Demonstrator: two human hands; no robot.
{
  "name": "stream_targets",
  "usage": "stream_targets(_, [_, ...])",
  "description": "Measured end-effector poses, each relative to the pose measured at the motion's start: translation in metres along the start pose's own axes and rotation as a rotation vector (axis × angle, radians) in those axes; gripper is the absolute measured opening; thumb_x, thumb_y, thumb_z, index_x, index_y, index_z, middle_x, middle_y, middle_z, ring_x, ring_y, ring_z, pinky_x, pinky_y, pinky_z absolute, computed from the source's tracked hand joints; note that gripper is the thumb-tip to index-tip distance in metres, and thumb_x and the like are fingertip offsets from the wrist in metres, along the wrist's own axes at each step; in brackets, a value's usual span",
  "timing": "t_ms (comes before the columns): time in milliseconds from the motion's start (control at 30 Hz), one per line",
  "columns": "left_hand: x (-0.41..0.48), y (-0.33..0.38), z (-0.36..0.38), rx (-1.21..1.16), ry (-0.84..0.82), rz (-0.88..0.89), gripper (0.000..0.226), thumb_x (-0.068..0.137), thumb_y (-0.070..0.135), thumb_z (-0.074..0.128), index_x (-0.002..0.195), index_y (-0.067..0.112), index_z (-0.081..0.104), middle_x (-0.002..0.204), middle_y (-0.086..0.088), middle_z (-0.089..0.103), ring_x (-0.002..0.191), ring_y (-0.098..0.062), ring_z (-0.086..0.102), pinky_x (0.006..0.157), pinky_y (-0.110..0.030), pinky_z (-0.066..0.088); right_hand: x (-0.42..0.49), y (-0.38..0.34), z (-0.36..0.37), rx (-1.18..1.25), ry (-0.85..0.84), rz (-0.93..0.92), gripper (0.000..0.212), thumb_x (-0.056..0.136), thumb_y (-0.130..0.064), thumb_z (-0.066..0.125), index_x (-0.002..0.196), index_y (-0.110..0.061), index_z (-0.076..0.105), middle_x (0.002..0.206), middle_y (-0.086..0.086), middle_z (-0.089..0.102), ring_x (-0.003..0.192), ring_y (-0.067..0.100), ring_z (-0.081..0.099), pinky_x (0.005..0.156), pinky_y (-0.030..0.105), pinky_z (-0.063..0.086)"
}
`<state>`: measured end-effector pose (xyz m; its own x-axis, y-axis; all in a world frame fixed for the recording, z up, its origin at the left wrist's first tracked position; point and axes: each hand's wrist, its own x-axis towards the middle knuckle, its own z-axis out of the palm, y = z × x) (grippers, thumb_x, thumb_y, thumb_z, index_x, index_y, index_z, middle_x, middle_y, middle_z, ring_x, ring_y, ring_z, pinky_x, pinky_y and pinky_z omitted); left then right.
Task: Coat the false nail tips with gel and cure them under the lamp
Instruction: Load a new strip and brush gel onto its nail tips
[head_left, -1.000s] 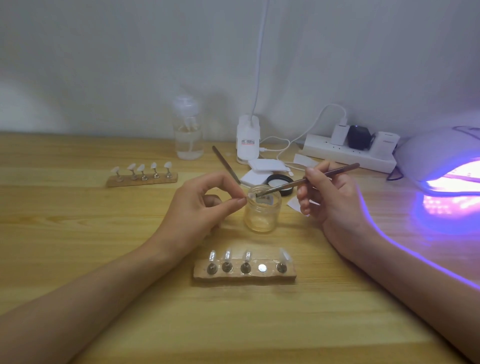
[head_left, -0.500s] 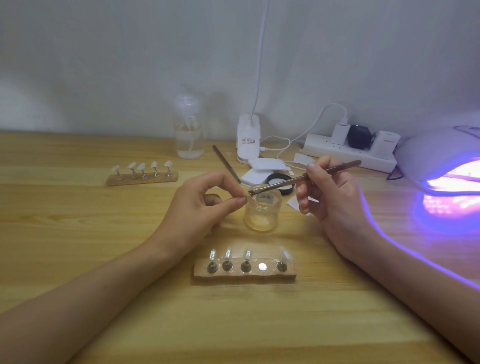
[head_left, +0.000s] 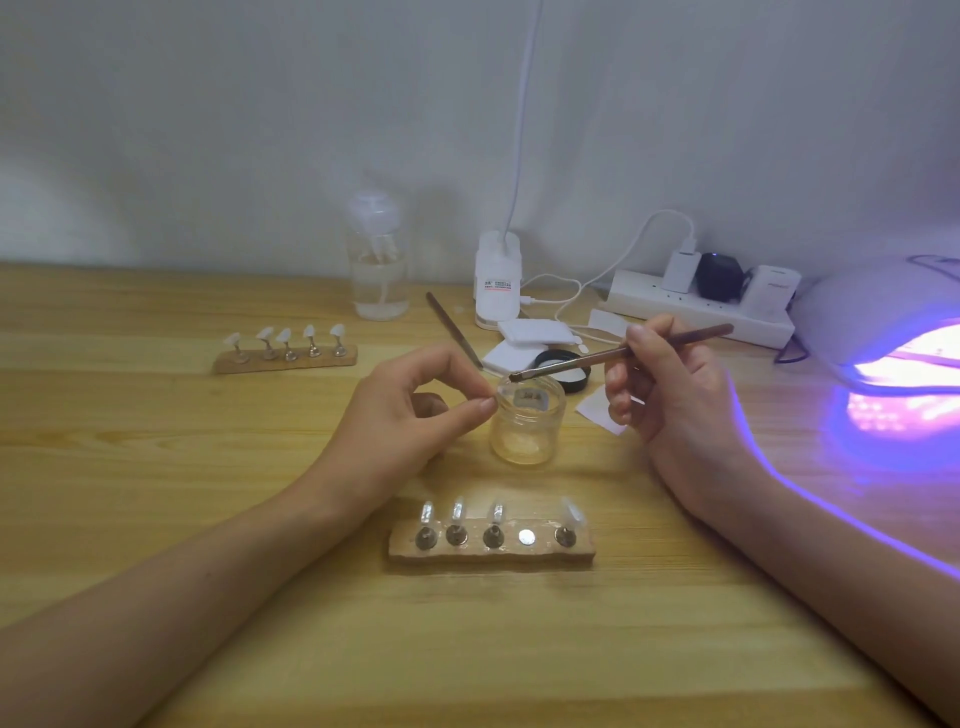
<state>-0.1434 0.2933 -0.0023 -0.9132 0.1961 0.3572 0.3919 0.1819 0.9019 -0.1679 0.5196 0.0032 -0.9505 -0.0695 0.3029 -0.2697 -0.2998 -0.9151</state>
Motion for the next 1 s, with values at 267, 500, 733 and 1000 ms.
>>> stream_targets(267, [0.0000, 0.0006, 0.0006, -0.007, -0.001, -0.027, 0.011, 0.086, 0.012, 0.074, 0.080, 0.017, 0.067, 0.085, 0.011, 0.068, 0.055, -0.012, 0.050, 0.053, -0.019, 0.046, -0.0008, 0.0000, 0.0003, -0.012, 0.039, 0.012, 0.032, 0.099, -0.018, 0.056, 0.068, -0.026, 0.058, 0.059, -0.001, 0.059, 0.051, 0.010, 0.055, 0.045, 0.019, 0.043])
stream_targets(500, [-0.0001, 0.0014, 0.0009, -0.010, 0.002, -0.036, 0.012, 0.085, 0.012, 0.074, 0.078, 0.019, 0.067, 0.086, 0.011, 0.069, 0.055, -0.011, 0.051, 0.053, -0.016, 0.046, -0.0011, 0.0008, 0.0014, -0.064, 0.032, 0.011, 0.026, 0.095, -0.023, 0.060, 0.069, -0.025, 0.057, 0.059, 0.001, 0.059, 0.050, 0.012, 0.054, 0.045, 0.020, 0.044])
stream_targets(733, [-0.0003, 0.0034, 0.0016, -0.015, 0.007, -0.043, 0.012, 0.084, 0.011, 0.074, 0.078, 0.017, 0.067, 0.083, 0.011, 0.069, 0.054, -0.007, 0.052, 0.053, -0.015, 0.045, -0.0014, 0.0001, 0.0023, -0.083, 0.011, -0.001, 0.024, 0.091, -0.027, 0.061, 0.067, -0.028, 0.058, 0.059, 0.002, 0.059, 0.049, 0.013, 0.054, 0.045, 0.021, 0.044])
stream_targets(1000, [-0.0005, 0.0039, 0.0020, -0.021, 0.009, -0.048, 0.013, 0.085, 0.011, 0.074, 0.076, 0.017, 0.066, 0.081, 0.012, 0.069, 0.053, -0.006, 0.051, 0.052, -0.014, 0.044, -0.0011, 0.0003, 0.0019, -0.065, -0.005, 0.007, 0.022, 0.091, -0.027, 0.060, 0.070, -0.025, 0.057, 0.059, 0.001, 0.059, 0.050, 0.012, 0.054, 0.046, 0.020, 0.044])
